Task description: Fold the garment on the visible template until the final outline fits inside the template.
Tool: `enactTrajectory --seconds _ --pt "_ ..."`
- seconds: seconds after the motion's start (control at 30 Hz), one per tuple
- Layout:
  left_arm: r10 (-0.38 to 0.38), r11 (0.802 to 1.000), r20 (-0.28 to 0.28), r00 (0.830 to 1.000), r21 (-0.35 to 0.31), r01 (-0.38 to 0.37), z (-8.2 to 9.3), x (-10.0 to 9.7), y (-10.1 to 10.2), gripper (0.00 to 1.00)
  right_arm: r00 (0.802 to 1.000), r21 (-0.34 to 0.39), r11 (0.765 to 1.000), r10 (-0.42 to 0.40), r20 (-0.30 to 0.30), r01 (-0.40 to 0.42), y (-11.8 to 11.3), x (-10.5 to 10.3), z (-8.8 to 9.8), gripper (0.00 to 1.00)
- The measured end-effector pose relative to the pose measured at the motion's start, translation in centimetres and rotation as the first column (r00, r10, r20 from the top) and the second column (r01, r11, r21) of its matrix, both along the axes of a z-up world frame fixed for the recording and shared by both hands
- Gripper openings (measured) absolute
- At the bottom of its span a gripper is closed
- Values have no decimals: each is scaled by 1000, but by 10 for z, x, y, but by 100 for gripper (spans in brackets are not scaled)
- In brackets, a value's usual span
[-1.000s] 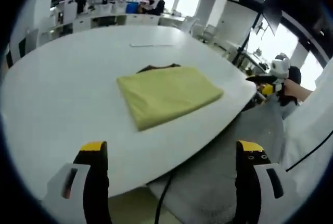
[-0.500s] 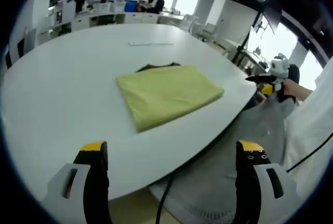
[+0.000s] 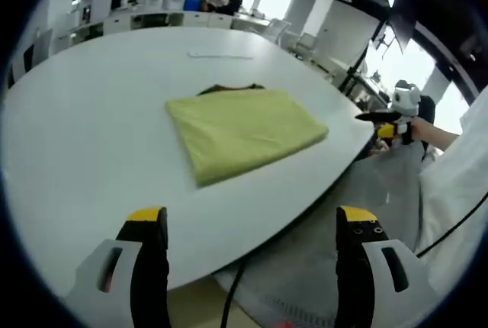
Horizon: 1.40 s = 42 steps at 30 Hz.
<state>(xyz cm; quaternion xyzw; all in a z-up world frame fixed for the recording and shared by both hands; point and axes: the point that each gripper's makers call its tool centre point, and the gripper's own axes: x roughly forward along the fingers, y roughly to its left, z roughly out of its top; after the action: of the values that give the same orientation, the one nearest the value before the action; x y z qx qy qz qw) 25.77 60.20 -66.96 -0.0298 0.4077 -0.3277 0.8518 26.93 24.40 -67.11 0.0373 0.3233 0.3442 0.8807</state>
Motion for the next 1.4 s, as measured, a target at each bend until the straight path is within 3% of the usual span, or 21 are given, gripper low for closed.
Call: enactTrajectory --seconds 0.23,0.4,0.5,0.57,0.7,1.1,1.4 --pt "4 1000 -9 1000 14 -4 -13 9 6 79 999 1 1000 21 -28 -21 4 5 -15 66" --pt "6 1000 -12 1000 16 -6 -22 16 5 72 999 -2 1000 31 -6 -31 3 14 -23 57" --pt "49 998 -31 998 -29 -50 -26 24 2 65 999 2 999 35 -6 -35 2 20 -30 48" --pt "56 998 -19 998 -31 -57 -31 29 2 60 999 -6 999 40 -5 -40 2 23 -35 46" --pt "65 998 -35 997 -23 -66 -42 36 1 58 998 -27 998 55 -14 -56 0 29 -44 40" --pt "74 997 -45 996 -33 -75 -51 56 3 43 996 -57 995 85 -37 -87 0 44 -62 29" --pt "54 997 -44 998 -55 -56 -59 67 -2 38 993 -54 993 100 -59 -103 7 53 -74 21"
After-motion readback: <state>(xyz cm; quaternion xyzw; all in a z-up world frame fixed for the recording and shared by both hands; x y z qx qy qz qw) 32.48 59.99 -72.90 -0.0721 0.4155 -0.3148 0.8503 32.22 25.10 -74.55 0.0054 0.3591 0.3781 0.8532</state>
